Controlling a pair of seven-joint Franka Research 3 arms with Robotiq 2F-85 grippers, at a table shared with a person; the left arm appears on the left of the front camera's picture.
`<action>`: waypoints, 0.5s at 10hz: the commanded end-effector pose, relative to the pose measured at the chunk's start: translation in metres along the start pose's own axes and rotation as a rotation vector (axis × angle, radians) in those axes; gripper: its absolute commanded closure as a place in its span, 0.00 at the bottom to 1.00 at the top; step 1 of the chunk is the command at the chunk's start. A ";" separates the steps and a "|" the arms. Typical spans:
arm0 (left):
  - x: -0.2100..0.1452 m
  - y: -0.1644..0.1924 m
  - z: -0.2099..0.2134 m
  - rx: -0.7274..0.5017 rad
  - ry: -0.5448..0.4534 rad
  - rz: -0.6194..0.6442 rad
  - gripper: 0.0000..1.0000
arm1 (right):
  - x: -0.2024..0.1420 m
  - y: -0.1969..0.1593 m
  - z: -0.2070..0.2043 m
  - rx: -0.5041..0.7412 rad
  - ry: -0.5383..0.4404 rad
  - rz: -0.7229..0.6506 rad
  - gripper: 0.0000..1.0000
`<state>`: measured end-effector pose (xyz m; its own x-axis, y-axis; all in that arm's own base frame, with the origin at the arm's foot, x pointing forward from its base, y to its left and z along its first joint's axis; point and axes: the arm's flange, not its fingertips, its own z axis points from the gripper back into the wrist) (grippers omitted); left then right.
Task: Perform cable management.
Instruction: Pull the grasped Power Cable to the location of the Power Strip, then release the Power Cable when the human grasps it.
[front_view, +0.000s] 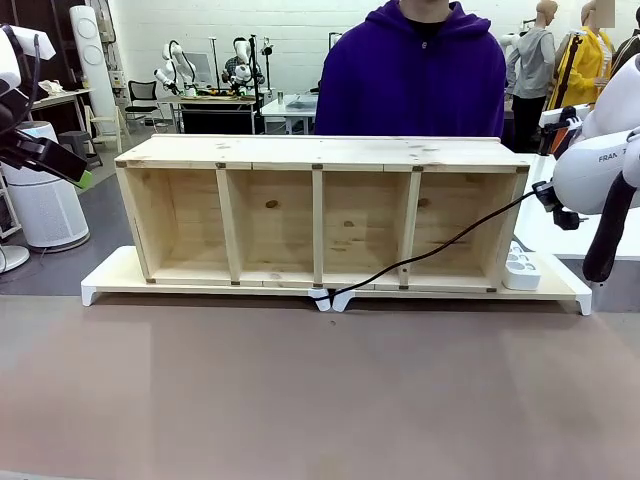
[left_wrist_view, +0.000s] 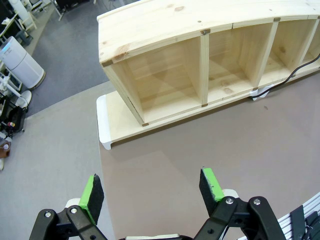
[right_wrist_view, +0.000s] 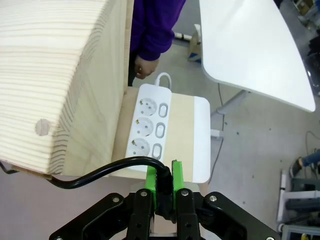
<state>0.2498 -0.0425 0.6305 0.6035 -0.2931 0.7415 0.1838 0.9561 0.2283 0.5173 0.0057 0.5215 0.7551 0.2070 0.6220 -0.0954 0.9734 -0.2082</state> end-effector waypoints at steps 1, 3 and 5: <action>0.002 0.000 -0.001 0.005 -0.011 -0.004 0.00 | 0.006 -0.007 -0.003 -0.006 -0.045 -0.025 0.85; 0.002 0.000 -0.001 0.005 -0.011 -0.004 0.00 | 0.000 0.000 0.000 0.000 0.000 0.000 0.85; 0.002 0.000 -0.001 0.005 -0.011 -0.004 0.00 | 0.000 0.000 0.000 0.000 0.000 0.000 0.85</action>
<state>0.2498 -0.0425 0.6305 0.6035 -0.2931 0.7415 0.1838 0.9561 0.2283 0.5170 0.0043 0.5196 0.7577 0.2049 0.6196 -0.0936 0.9737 -0.2075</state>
